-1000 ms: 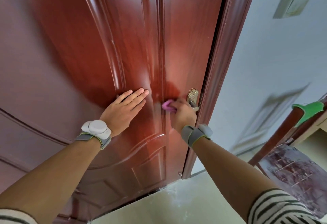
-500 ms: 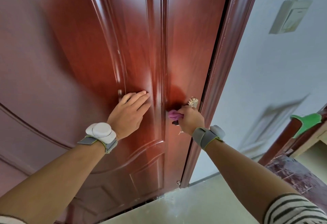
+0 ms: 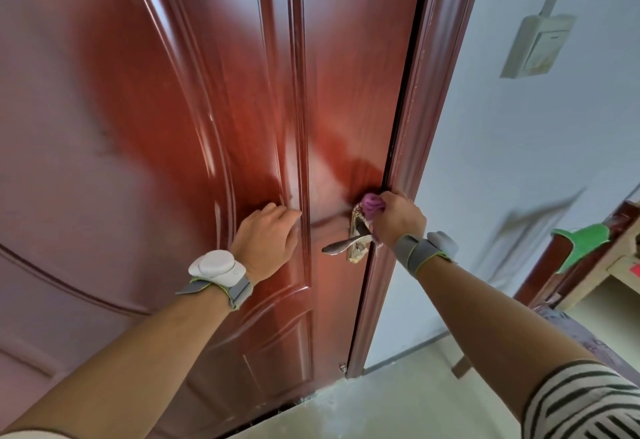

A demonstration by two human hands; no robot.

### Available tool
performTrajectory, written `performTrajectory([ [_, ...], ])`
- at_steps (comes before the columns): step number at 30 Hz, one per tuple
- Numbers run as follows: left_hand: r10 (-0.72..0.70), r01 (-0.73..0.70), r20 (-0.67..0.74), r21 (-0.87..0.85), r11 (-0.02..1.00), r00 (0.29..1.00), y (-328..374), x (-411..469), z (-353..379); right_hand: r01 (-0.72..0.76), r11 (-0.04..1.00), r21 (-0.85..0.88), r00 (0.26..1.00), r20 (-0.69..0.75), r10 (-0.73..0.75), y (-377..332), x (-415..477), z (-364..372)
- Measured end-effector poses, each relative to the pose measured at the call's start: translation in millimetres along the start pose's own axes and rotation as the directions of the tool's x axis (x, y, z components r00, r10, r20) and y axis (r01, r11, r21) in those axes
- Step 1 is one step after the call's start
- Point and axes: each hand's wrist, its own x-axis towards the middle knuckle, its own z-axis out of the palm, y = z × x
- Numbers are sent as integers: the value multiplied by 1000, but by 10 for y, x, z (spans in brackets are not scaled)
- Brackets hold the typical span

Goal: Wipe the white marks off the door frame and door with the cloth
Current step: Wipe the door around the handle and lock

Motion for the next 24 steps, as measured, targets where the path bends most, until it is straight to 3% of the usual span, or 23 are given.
performTrajectory([
  [3, -122, 133, 113, -90, 987, 986, 134, -25, 175, -48, 997, -67, 998, 44, 51, 105, 60, -127],
  [7, -227, 271, 275, -133, 953, 934, 301, -20, 384, 46, 992, 118, 995, -94, -35, 107, -20, -136],
  [9, -229, 285, 347, -117, 952, 909, 364, -3, 489, 97, 992, 86, 988, -129, -85, 62, -47, -46],
  [14, -248, 331, 414, -143, 933, 876, 468, 16, 655, -79, 991, -108, 975, 200, 99, 288, -11, 129],
  [16, -252, 346, 418, -165, 923, 873, 496, 28, 676, -131, 991, -3, 976, 174, 130, 382, -38, 102],
  [20, -282, 403, 433, -216, 889, 856, 499, 83, 664, -71, 965, 252, 995, -46, 85, 299, -29, 108],
  [24, -303, 432, 465, -199, 879, 832, 522, 122, 619, -108, 946, 306, 992, -23, 121, 267, -62, 323],
])
